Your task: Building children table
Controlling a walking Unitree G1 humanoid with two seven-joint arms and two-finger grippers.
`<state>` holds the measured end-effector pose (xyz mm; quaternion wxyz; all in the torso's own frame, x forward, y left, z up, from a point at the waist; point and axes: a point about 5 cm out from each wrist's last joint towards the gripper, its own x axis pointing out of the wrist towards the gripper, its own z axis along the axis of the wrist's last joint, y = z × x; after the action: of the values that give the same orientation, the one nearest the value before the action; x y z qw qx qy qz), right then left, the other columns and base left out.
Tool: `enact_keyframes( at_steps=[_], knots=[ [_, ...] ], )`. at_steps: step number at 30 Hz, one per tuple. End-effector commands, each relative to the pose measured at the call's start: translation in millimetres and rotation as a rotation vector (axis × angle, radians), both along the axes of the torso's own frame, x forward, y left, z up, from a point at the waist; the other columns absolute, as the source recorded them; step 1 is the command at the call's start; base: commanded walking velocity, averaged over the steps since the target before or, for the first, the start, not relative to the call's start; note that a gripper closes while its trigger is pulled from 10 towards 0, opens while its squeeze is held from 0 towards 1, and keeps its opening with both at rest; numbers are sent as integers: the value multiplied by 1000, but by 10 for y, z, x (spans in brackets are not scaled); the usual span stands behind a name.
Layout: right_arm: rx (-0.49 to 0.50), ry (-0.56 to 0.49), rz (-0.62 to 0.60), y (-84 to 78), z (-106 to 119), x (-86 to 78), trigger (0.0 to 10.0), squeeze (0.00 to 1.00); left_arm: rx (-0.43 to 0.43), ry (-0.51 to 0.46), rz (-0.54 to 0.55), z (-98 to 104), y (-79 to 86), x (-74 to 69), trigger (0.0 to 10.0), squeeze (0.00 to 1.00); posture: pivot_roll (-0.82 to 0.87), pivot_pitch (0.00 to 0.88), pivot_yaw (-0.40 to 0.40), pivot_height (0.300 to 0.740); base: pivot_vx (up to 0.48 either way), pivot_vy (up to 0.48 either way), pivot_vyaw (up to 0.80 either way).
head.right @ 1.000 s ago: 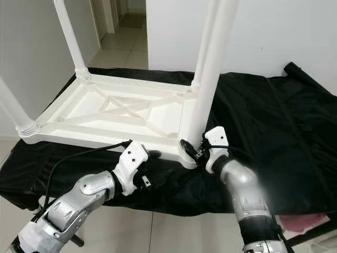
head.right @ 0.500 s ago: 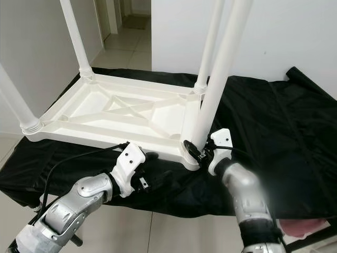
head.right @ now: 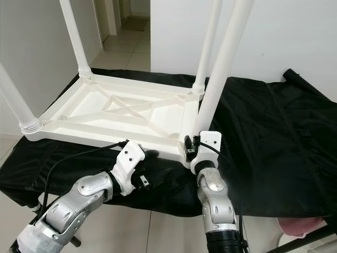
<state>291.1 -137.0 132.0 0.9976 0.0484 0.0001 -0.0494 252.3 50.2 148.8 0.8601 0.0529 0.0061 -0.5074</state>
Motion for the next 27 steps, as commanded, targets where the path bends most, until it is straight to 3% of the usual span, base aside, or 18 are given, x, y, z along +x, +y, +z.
enact_keyframes(
  at_steps=[1, 4, 11, 12, 20, 25, 26, 27],
  knots=[
    [85, 83, -22, 105, -172, -87, 10000, 0, 10, 23, -15, -38, 33, 2, 10000, 0, -19, 31, 7, 740, 0, 0, 0],
    [75, 46, 36, 154, -110, -88, 10000, 0, 12, 24, -14, -42, 40, 2, 10000, 0, -21, 29, 10, 740, 0, 0, 0],
    [55, 75, -32, 26, -132, -84, 10000, 8, 22, 15, -16, -35, 59, 40, 10000, 0, -25, 4, 16, 740, 0, 0, 0],
    [51, 69, -34, -2, -129, -82, 10000, 1000, 23, 7, -11, -16, 69, 73, 10000, 0, -23, 0, 20, 740, 0, 0, 0],
    [8, 27, 62, -69, -93, -66, 10000, 1000, 27, -10, -2, 25, 97, 137, 10000, 0, -22, 0, 34, 740, 0, 0, 0],
    [-19, 37, 135, -226, -70, -26, 10000, 1000, 39, 1, -10, -13, 119, 104, 10000, 0, -23, 0, 40, 740, 0, 0, 0],
    [-67, 20, 198, -265, -36, -12, 10000, 0, 45, 4, -13, -27, 126, 96, 10000, 0, -26, 0, 43, 740, 0, 0, 0],
    [-67, 20, 198, -265, -36, -12, 10000, 0, 45, 4, -13, -27, 126, 96, 10000, 0, -26, 0, 43, 740, 0, 0, 0]
  ],
)
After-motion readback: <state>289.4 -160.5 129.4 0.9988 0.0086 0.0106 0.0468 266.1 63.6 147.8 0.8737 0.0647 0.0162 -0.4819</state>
